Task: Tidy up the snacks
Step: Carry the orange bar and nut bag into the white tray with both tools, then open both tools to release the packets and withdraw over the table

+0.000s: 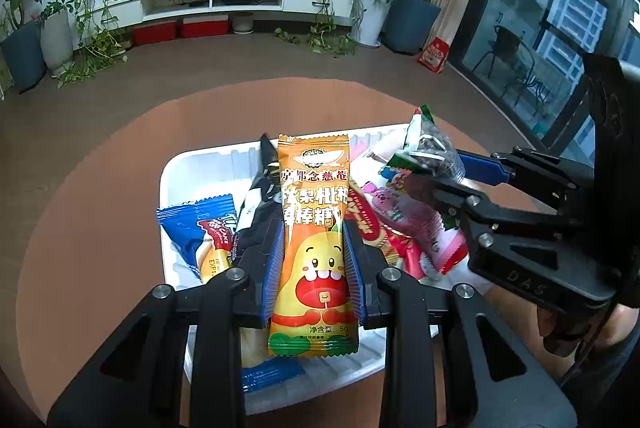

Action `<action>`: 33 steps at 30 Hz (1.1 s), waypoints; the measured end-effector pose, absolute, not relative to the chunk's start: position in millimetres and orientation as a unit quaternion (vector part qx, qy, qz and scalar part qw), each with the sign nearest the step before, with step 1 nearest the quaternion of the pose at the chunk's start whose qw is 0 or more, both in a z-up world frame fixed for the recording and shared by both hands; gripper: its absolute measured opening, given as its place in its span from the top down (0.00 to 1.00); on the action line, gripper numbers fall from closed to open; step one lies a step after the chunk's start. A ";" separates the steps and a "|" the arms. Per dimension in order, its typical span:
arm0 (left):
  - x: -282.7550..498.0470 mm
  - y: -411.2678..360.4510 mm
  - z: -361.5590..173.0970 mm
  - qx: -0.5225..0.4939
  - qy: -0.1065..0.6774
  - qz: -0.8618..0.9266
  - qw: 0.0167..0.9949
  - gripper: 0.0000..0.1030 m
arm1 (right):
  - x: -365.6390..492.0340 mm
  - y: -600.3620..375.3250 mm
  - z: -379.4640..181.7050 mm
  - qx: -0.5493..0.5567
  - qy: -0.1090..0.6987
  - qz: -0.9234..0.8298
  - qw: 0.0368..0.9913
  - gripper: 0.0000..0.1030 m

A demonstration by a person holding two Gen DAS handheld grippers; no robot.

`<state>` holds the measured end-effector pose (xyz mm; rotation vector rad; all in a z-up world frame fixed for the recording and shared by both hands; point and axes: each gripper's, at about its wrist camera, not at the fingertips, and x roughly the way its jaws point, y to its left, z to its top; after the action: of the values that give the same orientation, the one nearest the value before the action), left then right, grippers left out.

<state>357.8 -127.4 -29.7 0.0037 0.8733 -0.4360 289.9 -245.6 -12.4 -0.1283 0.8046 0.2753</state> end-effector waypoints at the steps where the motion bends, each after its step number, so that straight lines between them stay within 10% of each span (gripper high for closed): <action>1: 356.8 -125.1 -33.8 0.000 0.420 -0.210 0.883 0.74 | 291.0 -243.8 -16.6 -0.069 0.394 0.132 0.907 0.63; 13: 358.7 -131.9 -49.9 0.010 0.415 -0.205 0.886 0.70 | 287.4 -231.2 -25.7 -0.100 0.385 0.116 0.910 0.51; 33: 338.5 -117.2 -39.5 0.014 0.391 -0.183 0.902 0.12 | 266.4 -232.9 -11.5 -0.127 0.358 0.091 0.920 0.22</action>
<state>338.5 -117.2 -39.5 0.0298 0.8083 -0.3794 266.4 -232.8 -11.5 -0.2606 0.7365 0.1860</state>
